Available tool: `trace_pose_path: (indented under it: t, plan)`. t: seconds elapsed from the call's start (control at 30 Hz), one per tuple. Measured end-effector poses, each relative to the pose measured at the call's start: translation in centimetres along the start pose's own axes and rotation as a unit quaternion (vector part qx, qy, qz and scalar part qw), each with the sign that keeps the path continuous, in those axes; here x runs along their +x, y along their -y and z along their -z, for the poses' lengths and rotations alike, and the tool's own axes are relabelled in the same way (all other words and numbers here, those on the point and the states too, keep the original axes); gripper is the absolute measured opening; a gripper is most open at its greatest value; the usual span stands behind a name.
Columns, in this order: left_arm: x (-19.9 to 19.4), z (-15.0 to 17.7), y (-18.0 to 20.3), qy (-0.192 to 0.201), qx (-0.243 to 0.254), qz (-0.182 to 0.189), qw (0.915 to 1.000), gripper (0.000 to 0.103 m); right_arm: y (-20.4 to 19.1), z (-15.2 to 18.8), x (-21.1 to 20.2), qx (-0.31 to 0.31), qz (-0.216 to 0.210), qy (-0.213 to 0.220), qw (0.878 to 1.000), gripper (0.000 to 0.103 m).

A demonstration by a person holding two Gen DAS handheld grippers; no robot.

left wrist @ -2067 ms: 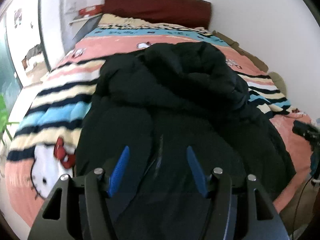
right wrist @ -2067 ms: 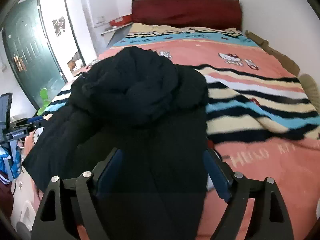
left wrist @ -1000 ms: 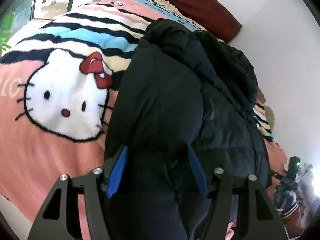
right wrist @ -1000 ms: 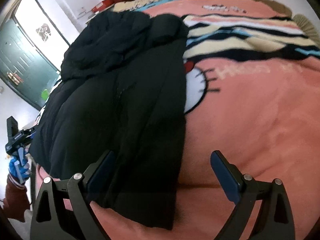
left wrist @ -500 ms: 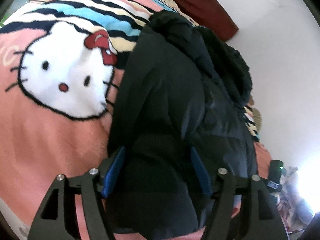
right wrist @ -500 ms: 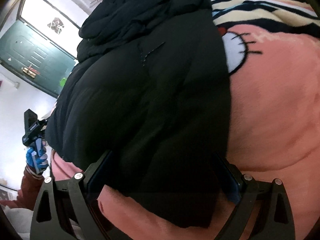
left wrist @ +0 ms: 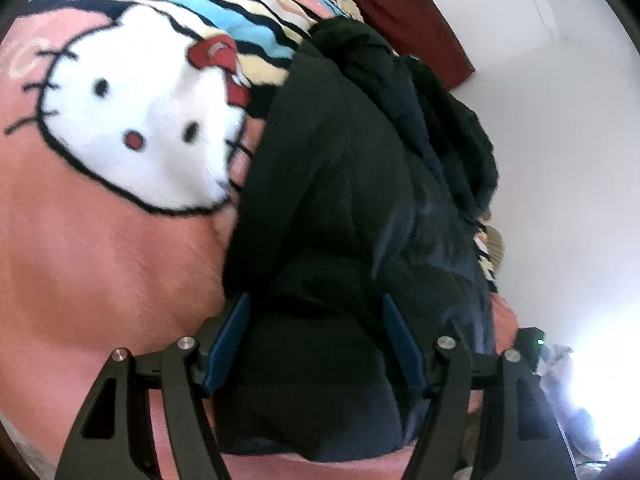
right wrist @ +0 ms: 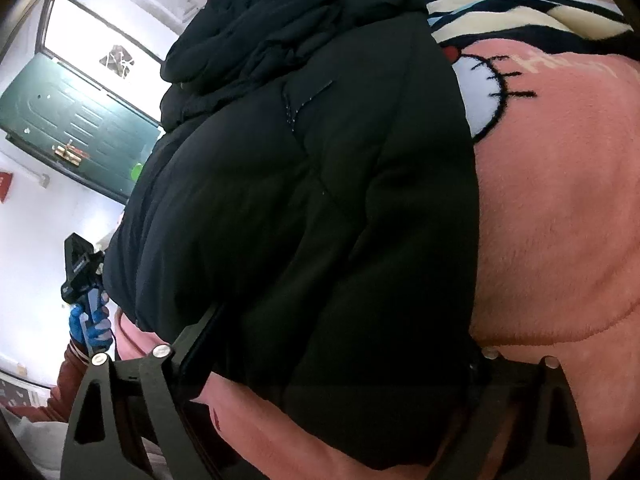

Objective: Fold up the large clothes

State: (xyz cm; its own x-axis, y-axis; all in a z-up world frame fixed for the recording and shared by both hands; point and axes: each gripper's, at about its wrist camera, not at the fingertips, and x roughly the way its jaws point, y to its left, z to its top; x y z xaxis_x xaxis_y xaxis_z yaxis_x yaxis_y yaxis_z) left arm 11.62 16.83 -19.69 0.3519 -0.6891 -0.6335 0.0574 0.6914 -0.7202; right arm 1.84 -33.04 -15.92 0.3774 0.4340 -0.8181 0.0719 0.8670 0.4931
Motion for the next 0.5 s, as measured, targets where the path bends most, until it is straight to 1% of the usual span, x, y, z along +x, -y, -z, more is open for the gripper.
trace_pose_path:
  t: [0.1, 0.17, 0.23, 0.27, 0.33, 0.37, 0.4, 0.43, 0.5]
  plan:
    - [0.2, 0.3, 0.1, -0.003, -0.008, 0.026, 0.9996, 0.067, -0.2, 0.0, 0.2, -0.002, -0.009, 0.000, 1.000, 0.078]
    - [0.2, 0.4, 0.0, 0.002, -0.016, 0.035, 0.9992, 0.067, -0.4, 0.0, 0.3, -0.005, -0.014, 0.002, 1.000, 0.073]
    - [0.2, 0.6, 0.0, 0.007, -0.019, 0.043, 0.9989, 0.067, -0.4, 0.0, 0.3, -0.005, -0.017, 0.003, 1.000, 0.066]
    - [0.2, 0.8, 0.1, 0.009, -0.017, 0.043, 0.9989, 0.067, -0.4, 0.1, 0.3, -0.004, -0.018, 0.004, 1.000, 0.064]
    - [0.2, 1.0, 0.6, 0.016, -0.009, 0.033, 0.9993, 0.065, -0.4, 0.1, 0.3, -0.003, -0.025, 0.005, 1.000, 0.055]
    - [0.2, 1.1, 0.9, 0.017, -0.006, 0.031, 0.9994, 0.064, -0.5, 0.1, 0.3, -0.003, -0.029, 0.006, 1.000, 0.053]
    - [0.3, 1.2, 1.2, 0.018, 0.000, 0.025, 0.9995, 0.063, -0.5, 0.1, 0.3, -0.003, -0.034, 0.006, 0.999, 0.049]
    - [0.3, 1.3, 1.4, 0.020, 0.003, 0.022, 0.9996, 0.061, -0.5, 0.1, 0.3, -0.004, -0.038, 0.007, 0.999, 0.045]
    - [0.3, 1.5, 1.7, 0.022, 0.008, 0.019, 0.9996, 0.051, -0.7, 0.1, 0.4, -0.007, -0.045, 0.012, 0.999, 0.041]
